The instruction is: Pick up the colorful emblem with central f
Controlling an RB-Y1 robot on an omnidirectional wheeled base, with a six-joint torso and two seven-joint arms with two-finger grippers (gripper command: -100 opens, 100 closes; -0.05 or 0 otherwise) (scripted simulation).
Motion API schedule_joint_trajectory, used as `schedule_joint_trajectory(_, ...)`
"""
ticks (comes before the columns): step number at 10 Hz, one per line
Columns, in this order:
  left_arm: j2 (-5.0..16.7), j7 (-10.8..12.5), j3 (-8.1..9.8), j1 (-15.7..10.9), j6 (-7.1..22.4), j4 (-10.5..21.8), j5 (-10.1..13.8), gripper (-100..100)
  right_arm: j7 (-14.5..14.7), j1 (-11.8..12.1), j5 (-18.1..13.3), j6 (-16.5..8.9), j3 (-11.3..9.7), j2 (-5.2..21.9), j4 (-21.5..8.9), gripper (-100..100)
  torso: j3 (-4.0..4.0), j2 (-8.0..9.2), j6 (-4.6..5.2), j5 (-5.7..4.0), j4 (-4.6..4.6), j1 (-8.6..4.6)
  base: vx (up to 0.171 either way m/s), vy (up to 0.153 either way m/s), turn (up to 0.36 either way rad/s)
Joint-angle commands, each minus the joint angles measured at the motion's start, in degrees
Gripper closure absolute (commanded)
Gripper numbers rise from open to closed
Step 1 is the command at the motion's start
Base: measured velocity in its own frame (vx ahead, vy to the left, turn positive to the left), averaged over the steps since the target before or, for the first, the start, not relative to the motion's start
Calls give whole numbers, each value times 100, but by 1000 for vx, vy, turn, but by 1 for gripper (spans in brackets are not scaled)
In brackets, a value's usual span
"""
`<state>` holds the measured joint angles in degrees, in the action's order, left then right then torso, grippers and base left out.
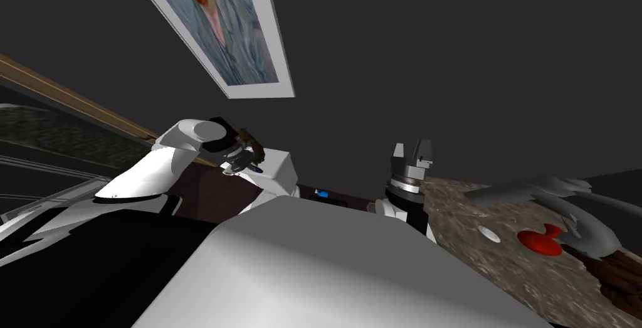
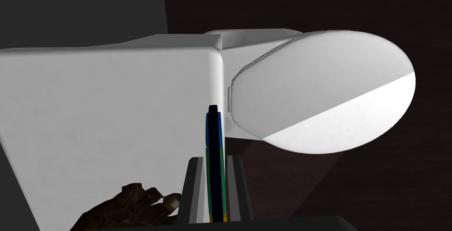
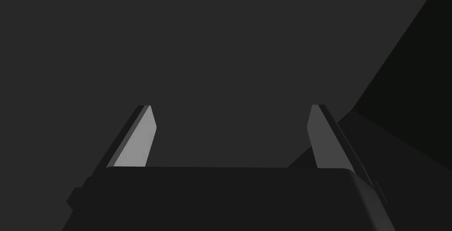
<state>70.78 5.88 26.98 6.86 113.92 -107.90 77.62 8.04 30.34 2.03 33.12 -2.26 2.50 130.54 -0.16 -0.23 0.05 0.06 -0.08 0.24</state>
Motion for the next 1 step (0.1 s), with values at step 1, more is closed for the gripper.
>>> schedule_joint_trajectory(1, 0, 0, 0, 0, 0, 0, 0, 0, 0, 0, 0, 0, 0, 0, 0, 0, 0, 0, 0, 0, 0, 0, 7, -2, -12)
